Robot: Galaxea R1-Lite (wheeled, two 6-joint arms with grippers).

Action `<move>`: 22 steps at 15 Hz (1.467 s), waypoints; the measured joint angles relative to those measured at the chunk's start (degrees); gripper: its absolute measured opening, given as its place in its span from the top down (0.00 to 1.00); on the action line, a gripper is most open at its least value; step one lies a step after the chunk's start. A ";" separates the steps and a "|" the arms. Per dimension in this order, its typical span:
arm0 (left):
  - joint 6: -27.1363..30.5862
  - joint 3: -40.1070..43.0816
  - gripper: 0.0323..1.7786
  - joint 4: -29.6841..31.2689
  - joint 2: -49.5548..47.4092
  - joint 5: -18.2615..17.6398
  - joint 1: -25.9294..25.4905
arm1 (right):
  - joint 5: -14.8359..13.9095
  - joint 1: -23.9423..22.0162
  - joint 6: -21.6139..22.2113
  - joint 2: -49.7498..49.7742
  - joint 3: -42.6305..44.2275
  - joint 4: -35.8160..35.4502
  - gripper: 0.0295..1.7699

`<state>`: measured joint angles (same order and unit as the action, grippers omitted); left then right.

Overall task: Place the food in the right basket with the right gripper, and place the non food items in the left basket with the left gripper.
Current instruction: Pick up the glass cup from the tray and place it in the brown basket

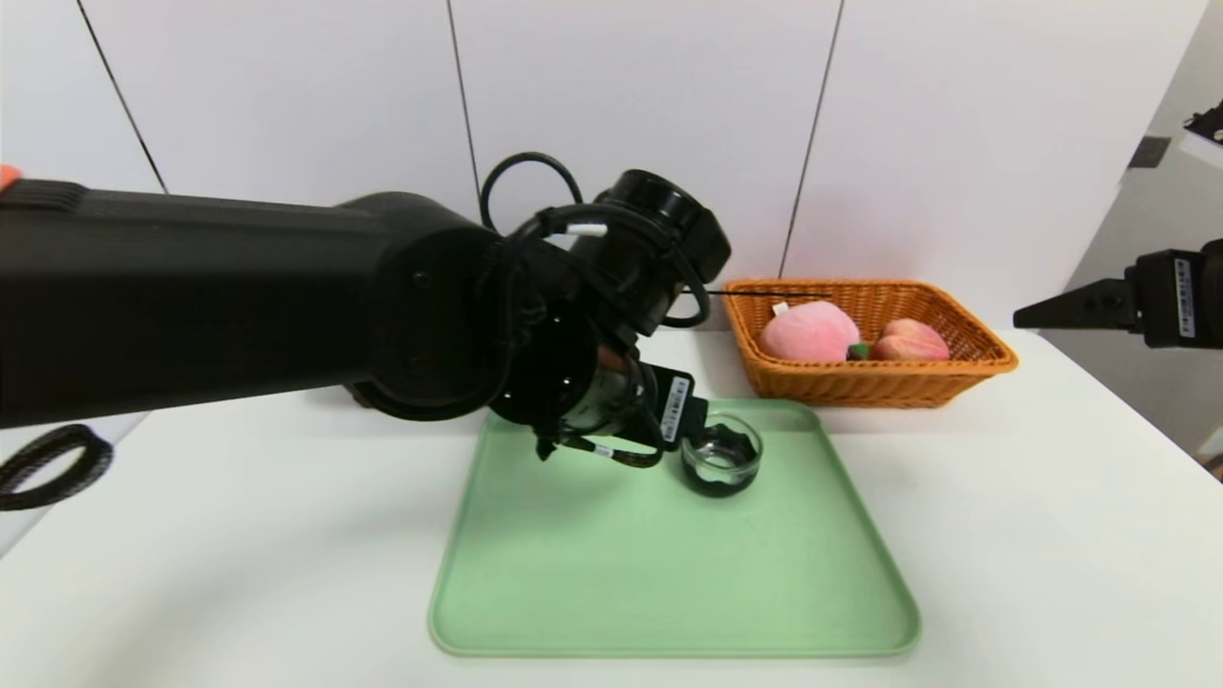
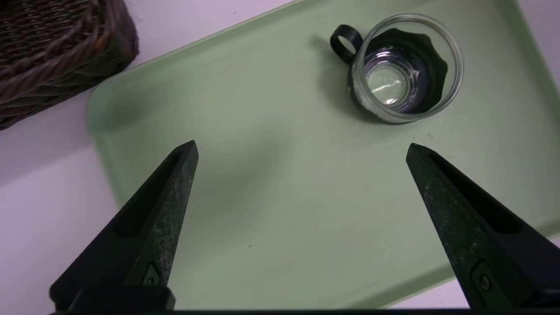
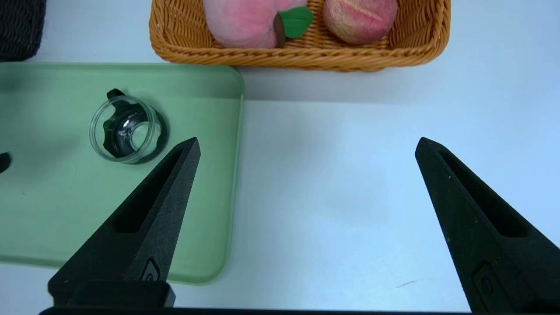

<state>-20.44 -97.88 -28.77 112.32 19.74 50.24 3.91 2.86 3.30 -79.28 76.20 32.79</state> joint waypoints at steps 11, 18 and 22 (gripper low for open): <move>-8.83 -13.45 0.05 -4.11 13.97 0.38 0.76 | 0.22 0.90 0.35 4.83 -4.43 -0.18 0.04; -8.79 -13.58 0.05 -3.72 16.59 0.41 0.39 | 11.46 3.00 -0.06 10.51 -8.42 0.50 0.04; -8.77 -13.58 0.05 -3.47 17.49 0.44 -0.11 | 11.68 5.53 -0.06 12.43 -11.48 0.45 0.04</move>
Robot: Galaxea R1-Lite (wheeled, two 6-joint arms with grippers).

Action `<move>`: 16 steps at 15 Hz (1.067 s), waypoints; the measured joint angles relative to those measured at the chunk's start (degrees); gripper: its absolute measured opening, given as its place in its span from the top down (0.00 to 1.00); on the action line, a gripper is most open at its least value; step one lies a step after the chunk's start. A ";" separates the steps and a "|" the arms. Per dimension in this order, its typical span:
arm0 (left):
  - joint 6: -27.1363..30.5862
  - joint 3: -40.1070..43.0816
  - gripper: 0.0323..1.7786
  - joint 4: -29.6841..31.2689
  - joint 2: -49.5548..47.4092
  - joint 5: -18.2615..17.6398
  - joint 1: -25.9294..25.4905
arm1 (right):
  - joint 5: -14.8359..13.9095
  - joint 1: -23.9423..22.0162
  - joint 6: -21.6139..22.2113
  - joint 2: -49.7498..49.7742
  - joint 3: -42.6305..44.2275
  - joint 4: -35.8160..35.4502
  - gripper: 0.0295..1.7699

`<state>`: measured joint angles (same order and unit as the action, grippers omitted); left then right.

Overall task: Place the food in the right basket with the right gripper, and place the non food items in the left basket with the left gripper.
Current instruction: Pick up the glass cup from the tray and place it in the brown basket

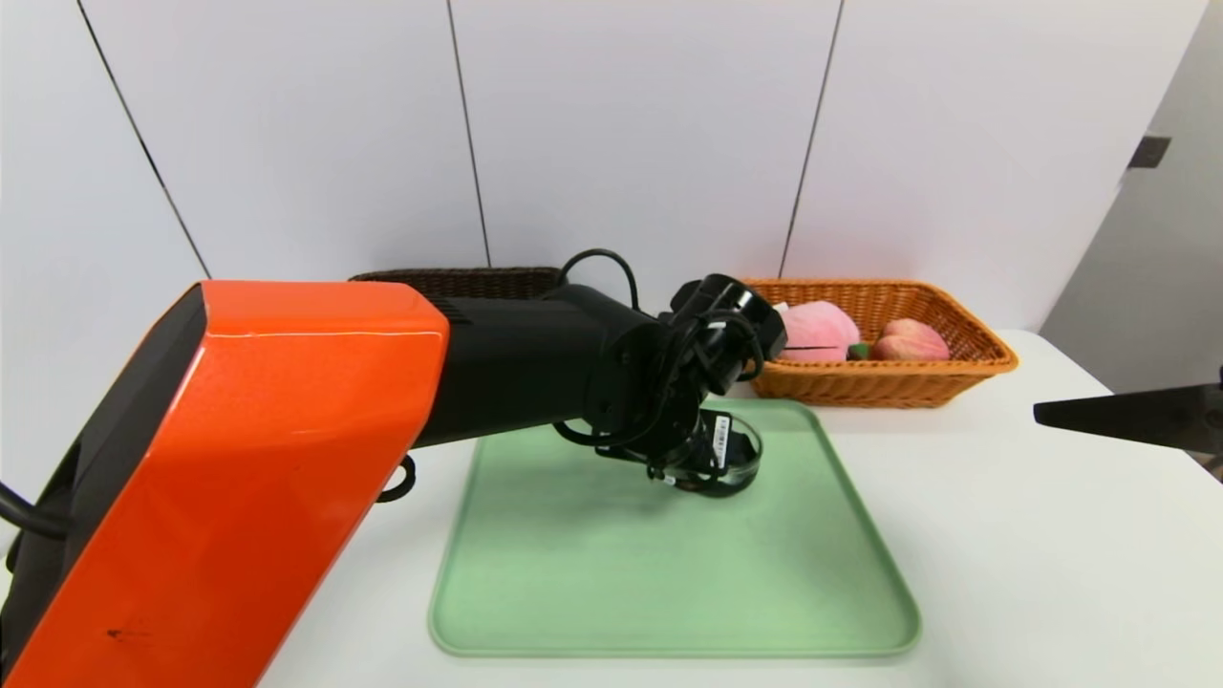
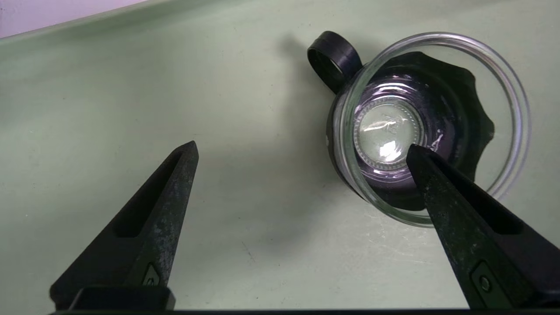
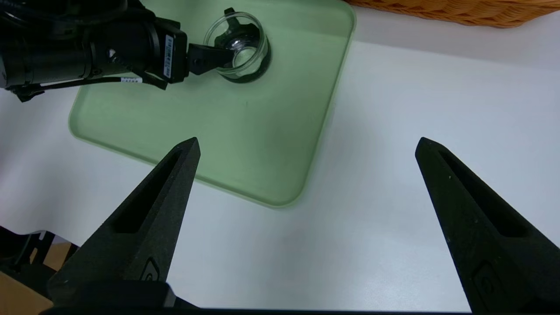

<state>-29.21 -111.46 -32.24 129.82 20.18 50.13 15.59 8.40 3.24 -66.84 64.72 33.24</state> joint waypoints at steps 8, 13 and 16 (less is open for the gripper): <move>0.16 0.02 0.05 0.11 1.24 0.00 -0.55 | 0.04 0.52 -0.05 1.27 -2.10 -0.21 0.04; 0.52 0.02 0.05 0.09 1.30 0.00 -0.46 | 0.06 0.52 -0.02 1.41 -2.35 -0.37 0.04; 0.55 0.02 0.10 0.02 1.13 -0.02 -0.46 | 0.11 0.52 0.02 1.44 -2.35 -0.39 0.04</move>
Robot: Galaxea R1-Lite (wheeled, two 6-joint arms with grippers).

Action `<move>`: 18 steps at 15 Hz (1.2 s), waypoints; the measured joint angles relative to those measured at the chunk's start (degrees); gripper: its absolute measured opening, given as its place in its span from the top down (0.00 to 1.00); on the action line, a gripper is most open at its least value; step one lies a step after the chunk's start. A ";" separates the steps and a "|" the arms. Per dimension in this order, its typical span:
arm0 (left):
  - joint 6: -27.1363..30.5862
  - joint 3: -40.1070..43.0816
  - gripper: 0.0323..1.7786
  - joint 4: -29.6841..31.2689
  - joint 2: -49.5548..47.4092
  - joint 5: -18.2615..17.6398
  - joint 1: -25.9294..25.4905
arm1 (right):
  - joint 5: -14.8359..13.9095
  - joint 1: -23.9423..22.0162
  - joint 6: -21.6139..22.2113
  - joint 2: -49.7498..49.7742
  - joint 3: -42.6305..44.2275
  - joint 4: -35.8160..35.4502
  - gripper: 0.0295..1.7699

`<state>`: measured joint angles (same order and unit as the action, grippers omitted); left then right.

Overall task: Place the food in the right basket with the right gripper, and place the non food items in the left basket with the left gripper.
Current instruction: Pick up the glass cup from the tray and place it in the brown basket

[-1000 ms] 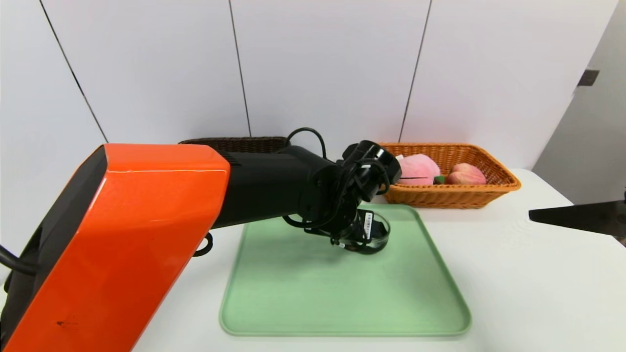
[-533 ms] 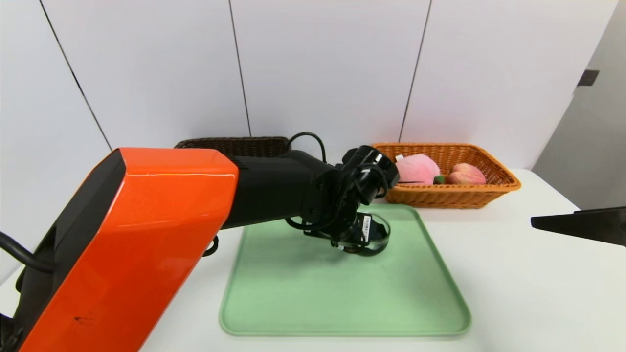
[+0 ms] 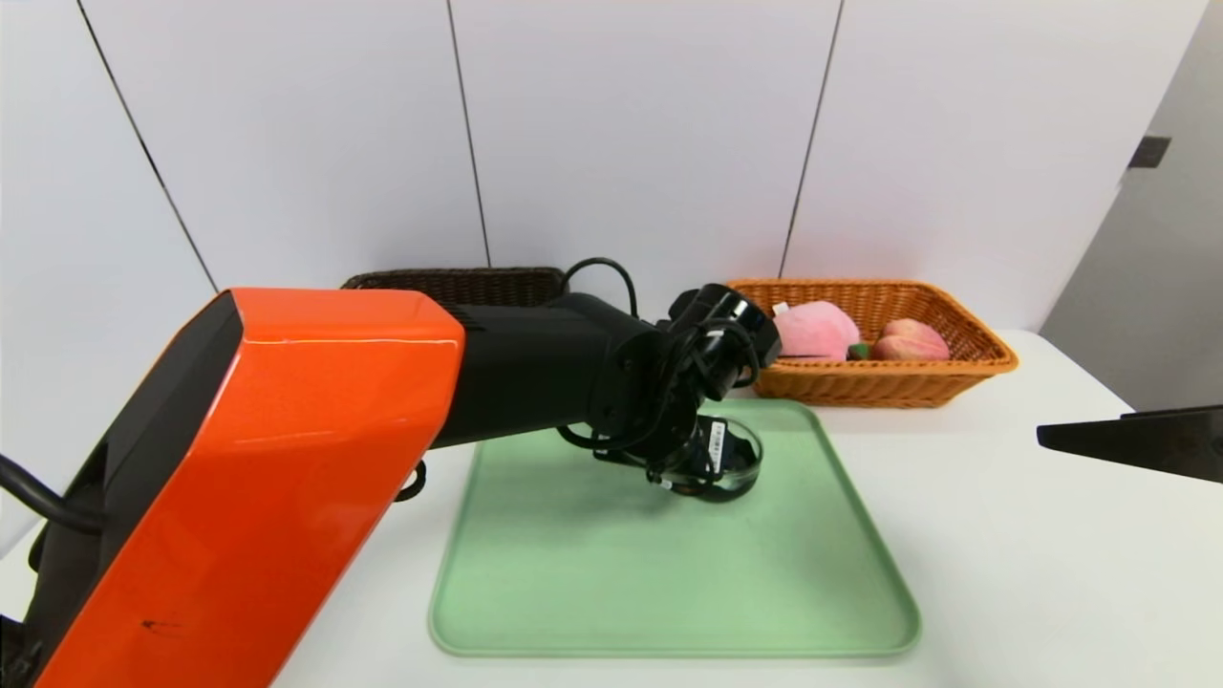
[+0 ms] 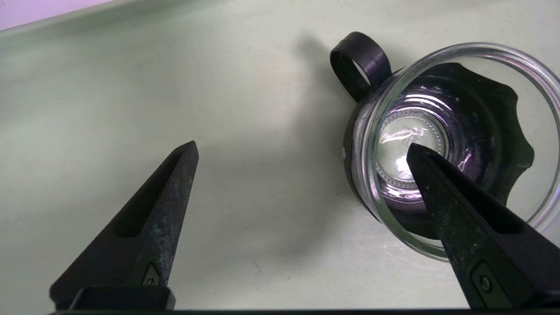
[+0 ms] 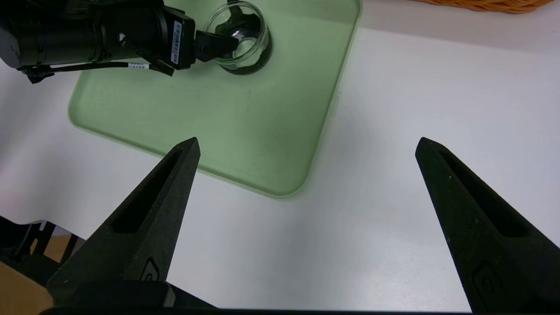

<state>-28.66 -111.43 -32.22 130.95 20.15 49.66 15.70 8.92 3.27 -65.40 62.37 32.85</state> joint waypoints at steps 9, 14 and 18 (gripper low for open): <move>-0.15 0.00 0.97 0.00 -0.44 0.10 0.00 | 0.04 0.02 0.06 0.17 -0.16 0.02 0.04; 0.05 0.09 0.97 -0.74 -2.67 0.00 0.22 | 0.11 0.02 0.06 0.38 -0.16 0.00 0.04; 0.33 0.11 0.97 -1.57 -8.37 0.18 0.20 | 0.09 0.41 0.06 0.46 0.01 0.00 0.04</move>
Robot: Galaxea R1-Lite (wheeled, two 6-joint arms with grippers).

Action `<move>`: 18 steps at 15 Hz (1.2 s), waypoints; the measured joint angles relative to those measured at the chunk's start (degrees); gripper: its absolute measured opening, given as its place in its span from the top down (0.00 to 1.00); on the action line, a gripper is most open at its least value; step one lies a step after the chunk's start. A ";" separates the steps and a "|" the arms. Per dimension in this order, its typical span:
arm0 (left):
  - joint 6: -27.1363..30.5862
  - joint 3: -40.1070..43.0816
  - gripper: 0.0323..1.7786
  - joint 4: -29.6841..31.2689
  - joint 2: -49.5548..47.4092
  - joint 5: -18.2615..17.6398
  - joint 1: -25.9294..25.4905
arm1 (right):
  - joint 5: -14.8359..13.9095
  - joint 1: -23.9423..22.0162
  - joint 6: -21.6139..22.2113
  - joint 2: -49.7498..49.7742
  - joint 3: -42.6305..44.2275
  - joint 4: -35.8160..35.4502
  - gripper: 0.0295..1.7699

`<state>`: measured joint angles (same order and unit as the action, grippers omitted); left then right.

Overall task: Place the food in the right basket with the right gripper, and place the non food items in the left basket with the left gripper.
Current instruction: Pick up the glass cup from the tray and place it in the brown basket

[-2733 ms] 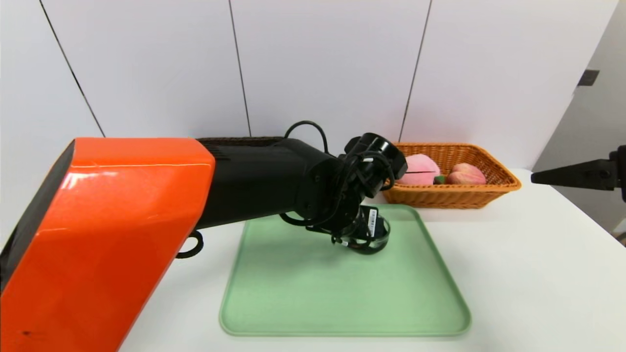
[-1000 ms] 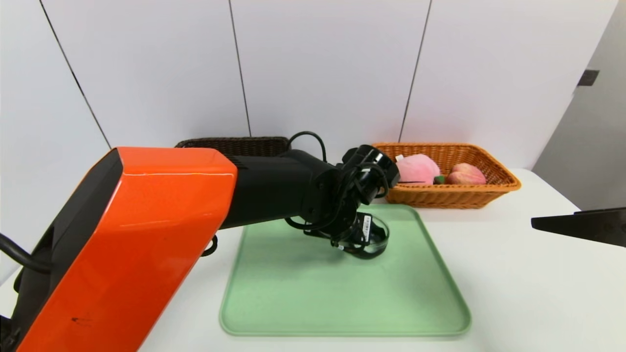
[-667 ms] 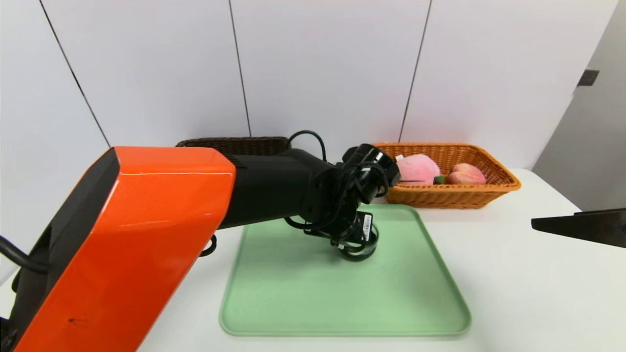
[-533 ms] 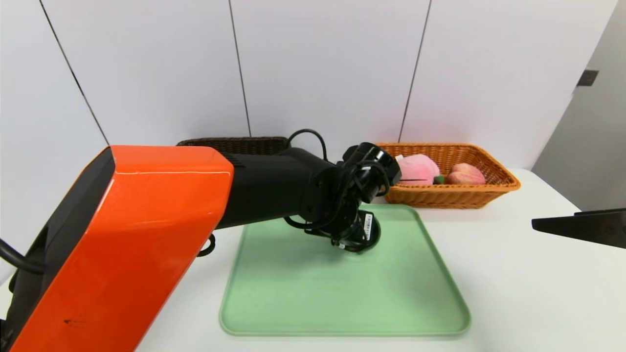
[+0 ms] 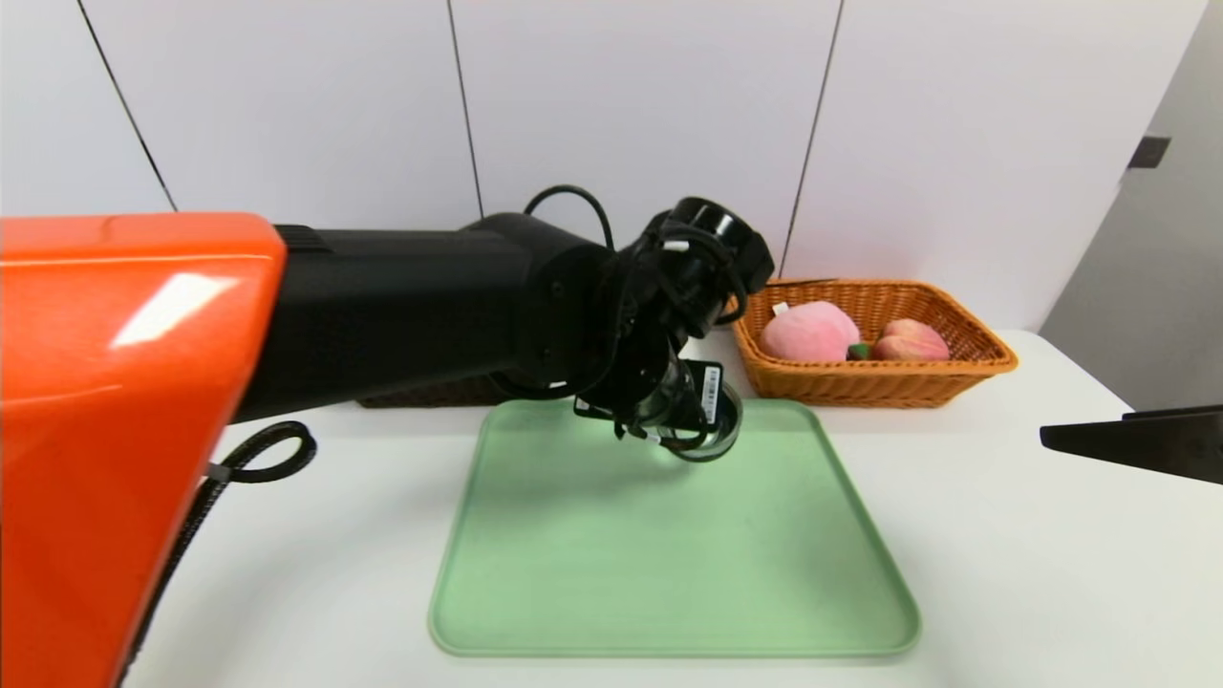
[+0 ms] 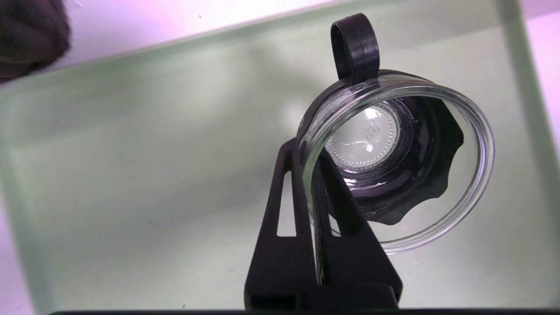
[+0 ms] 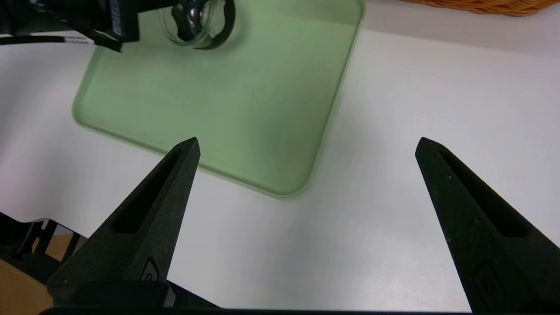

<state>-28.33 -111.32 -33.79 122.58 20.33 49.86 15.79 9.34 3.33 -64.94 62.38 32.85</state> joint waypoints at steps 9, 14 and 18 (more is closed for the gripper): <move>5.29 -0.02 0.97 -0.57 -9.96 0.50 -10.67 | -0.06 1.44 0.17 0.55 -0.04 0.09 0.04; 7.08 -0.04 0.97 0.67 -9.42 0.04 -19.98 | -0.06 1.44 0.17 0.56 -0.26 0.20 0.04; 6.91 -0.02 0.97 2.65 -6.73 -0.13 -22.60 | -0.09 1.44 0.20 0.78 -0.56 0.33 0.04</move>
<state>-21.42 -111.35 -31.15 115.85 20.20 27.26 15.70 10.78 3.52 -64.16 61.82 33.18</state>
